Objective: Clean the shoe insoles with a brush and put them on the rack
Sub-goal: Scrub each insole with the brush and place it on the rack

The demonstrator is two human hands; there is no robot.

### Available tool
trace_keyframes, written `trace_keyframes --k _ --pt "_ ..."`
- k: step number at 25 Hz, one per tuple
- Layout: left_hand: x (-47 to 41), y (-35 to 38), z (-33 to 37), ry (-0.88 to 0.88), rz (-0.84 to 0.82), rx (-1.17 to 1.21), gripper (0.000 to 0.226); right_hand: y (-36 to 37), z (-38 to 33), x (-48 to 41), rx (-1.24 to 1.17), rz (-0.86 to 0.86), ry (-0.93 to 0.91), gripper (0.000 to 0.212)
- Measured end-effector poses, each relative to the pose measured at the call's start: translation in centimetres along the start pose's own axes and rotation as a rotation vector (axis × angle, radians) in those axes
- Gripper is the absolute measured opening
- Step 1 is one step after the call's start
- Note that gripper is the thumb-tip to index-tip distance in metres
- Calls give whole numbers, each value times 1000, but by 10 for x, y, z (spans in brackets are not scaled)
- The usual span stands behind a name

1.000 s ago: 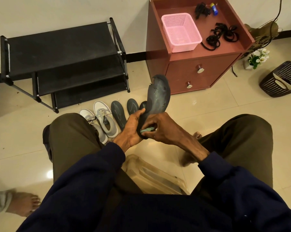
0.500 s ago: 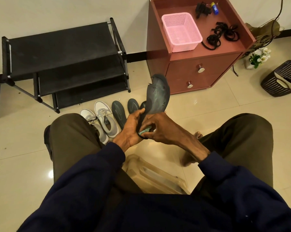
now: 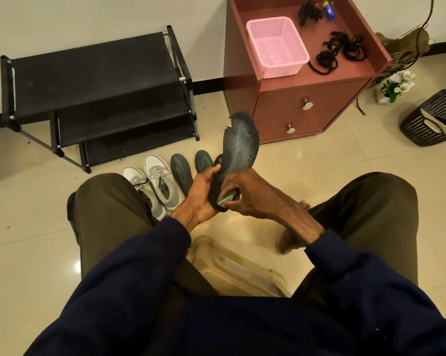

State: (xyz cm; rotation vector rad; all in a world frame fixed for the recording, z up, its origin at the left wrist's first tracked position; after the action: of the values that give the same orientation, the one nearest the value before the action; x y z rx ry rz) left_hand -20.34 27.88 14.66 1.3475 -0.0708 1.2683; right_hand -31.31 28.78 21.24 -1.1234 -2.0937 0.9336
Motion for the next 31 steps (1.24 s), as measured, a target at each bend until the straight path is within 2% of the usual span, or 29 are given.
trace_keyframes --k 3,6,8,10,11,14,15,16,18,20,25,29,31 --pt "3 4 1 3 -10 4 28 -12 19 -5 245 163 96 18" --pt "3 4 3 11 7 13 28 -11 14 -7 222 258 86 20" --pt "3 3 3 2 16 1 38 -2 -2 -2 43 141 -18 17" --pt "4 1 2 -7 -2 12 51 1 -5 1 -41 2 -39 15" --pt "4 0 2 2 14 10 48 -1 1 0 3 9 -11 16" --pt "6 5 3 18 -18 25 30 -16 23 -4 240 232 141 21" --pt "6 5 3 21 -3 18 28 -17 23 -4 250 275 155 21" --pt "6 4 3 29 8 11 28 -13 19 -4 216 269 121 20" --pt "6 4 3 31 14 -6 35 -2 5 -1 75 133 25 16" --pt "5 1 3 22 30 -11 40 1 4 1 -10 24 21 14" --pt "5 4 3 36 17 3 29 -11 22 -2 197 300 171 19" --pt "3 0 1 11 27 -7 41 3 -1 -1 -38 103 24 13" --pt "2 0 1 12 15 -2 32 -1 3 -3 -68 197 50 14"
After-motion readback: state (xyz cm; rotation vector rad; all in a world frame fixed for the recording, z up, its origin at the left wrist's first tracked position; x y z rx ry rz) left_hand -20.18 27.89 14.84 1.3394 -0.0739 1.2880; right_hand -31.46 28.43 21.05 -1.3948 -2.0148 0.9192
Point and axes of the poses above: each hand's wrist, its own x-axis away from the middle knuckle, its own y-axis out of the palm, z = x × y, the point moved 5 cm from there along -x, towards the middle knuckle, and after that the axes turned 8 degrees about x, right-handed, at the moved point
